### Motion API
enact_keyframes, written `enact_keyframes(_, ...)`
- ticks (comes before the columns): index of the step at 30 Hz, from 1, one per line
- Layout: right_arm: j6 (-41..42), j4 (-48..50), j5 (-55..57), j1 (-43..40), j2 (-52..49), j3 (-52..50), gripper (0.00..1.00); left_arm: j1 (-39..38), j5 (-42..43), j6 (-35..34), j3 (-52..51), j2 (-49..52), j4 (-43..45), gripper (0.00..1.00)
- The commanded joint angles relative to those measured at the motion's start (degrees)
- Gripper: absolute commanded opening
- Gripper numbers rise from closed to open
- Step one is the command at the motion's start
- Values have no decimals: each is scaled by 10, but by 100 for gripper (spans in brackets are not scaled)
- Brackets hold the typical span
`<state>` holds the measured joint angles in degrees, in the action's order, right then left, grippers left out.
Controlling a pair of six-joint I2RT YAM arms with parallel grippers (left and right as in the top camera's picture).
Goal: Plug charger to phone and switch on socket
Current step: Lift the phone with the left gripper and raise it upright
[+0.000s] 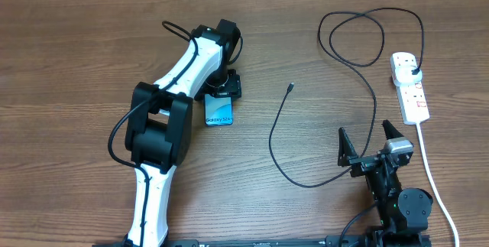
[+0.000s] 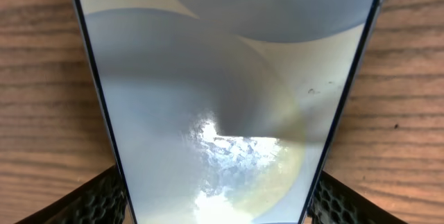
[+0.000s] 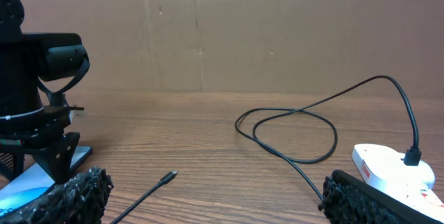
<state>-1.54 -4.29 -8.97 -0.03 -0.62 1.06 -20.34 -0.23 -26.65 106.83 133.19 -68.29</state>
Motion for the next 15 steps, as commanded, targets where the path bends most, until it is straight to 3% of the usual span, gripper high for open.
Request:
enact_keyframes(1,-2,3,3,-4,5,-6,100,6,2,-2,55,5,-29,77)
enact_keyframes(4,-2,3,3,-4,5,-6,100,6,14,5,98,5,-75,73)
enact_keyframes(10,-2,3,3,-4,5,-6,100,6,124,40,142,5,-151,74)
enact_keyframes(15,-2,3,3,-4,5,-6,100,17,270,75,142,5,-189,75)
